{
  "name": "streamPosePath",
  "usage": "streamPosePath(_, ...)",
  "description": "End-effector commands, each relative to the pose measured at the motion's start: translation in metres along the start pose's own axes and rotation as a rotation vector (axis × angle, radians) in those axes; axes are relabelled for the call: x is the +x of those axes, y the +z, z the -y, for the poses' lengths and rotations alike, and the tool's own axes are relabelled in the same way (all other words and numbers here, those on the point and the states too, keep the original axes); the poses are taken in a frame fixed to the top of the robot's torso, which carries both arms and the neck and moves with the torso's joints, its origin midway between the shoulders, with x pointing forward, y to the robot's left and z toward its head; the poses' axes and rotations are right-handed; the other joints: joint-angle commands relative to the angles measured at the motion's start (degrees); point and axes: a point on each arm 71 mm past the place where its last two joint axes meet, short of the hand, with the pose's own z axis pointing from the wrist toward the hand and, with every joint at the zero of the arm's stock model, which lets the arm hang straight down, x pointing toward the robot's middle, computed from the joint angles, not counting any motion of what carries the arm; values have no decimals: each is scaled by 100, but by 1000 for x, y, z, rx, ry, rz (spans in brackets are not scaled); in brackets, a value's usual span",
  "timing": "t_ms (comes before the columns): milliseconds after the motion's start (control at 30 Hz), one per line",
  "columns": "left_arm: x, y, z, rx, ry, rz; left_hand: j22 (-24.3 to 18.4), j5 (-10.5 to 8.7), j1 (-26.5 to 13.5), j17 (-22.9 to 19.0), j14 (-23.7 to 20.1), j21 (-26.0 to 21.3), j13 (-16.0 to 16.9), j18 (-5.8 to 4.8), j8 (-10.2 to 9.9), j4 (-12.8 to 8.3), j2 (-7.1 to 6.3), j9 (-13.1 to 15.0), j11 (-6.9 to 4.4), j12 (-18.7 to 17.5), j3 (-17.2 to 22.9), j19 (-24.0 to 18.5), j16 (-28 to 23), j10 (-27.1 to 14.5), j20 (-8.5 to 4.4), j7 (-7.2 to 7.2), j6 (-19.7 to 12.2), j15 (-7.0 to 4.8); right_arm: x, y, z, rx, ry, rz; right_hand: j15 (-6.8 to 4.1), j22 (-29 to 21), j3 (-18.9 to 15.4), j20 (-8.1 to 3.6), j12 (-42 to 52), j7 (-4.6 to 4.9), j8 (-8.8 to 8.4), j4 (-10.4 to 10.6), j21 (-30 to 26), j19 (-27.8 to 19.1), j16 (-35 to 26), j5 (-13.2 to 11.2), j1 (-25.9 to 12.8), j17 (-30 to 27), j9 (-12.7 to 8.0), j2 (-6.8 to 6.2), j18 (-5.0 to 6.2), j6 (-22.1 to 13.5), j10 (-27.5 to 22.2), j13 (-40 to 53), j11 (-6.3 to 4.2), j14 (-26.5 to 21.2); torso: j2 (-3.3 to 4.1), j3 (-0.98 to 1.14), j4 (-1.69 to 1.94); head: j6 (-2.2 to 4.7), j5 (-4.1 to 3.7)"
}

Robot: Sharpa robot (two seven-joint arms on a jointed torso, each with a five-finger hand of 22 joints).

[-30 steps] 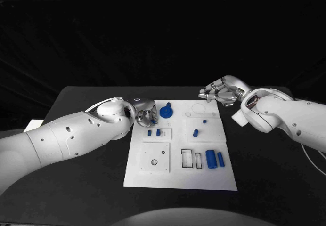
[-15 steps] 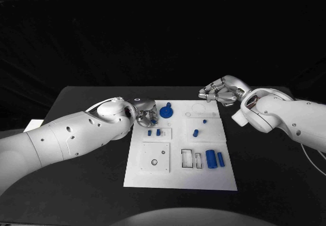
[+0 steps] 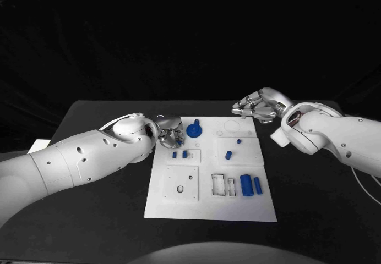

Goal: Assemble the parts on the task board

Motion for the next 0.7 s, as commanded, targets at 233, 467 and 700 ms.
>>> streamPosePath(233, 1, 0, 4, 27, -10, -13, 37, 0, 15, 54, 37, 59, 39, -69, -55, -31, -45, -21, 18, 16, -29, 141, 3, 45, -19, 31, -99, -50, 1, 0, -1, -11, 0, -8, -20, -7, -31, 2, -33, 10, -22, -10, -27, -34, -19, -13, 18, 674, -9, 54, 47, 31, 50, -6, 0, 417, -2, -1, 2, -2, -7)
streamPosePath(467, 0, 0, 4, 27, -11, -4, 53, 5, 15, 47, 37, 68, 82, -72, -69, -33, -58, -56, 32, 11, -41, 139, 1, 47, -15, 58, -262, -40, 1, 0, -1, -11, 0, -8, -20, -7, -31, 2, -33, 10, -22, -10, -27, -34, -19, -13, 18, 674, -9, 54, 47, 31, 50, -6, 0, 417, -1, -1, 5, 7, -14)
streamPosePath(700, 0, 0, 4, 27, -11, -1, 60, 6, 11, 58, 39, 73, 91, -73, -68, -30, -61, -60, 38, 7, -45, 139, 6, 42, -13, 68, -292, -36, 1, 0, -1, -11, 0, -9, -20, -7, -31, 2, -33, 10, -22, -10, -27, -34, -19, -13, 18, 674, -9, 54, 47, 31, 50, -6, 0, 417, 0, -2, 4, 6, -16)
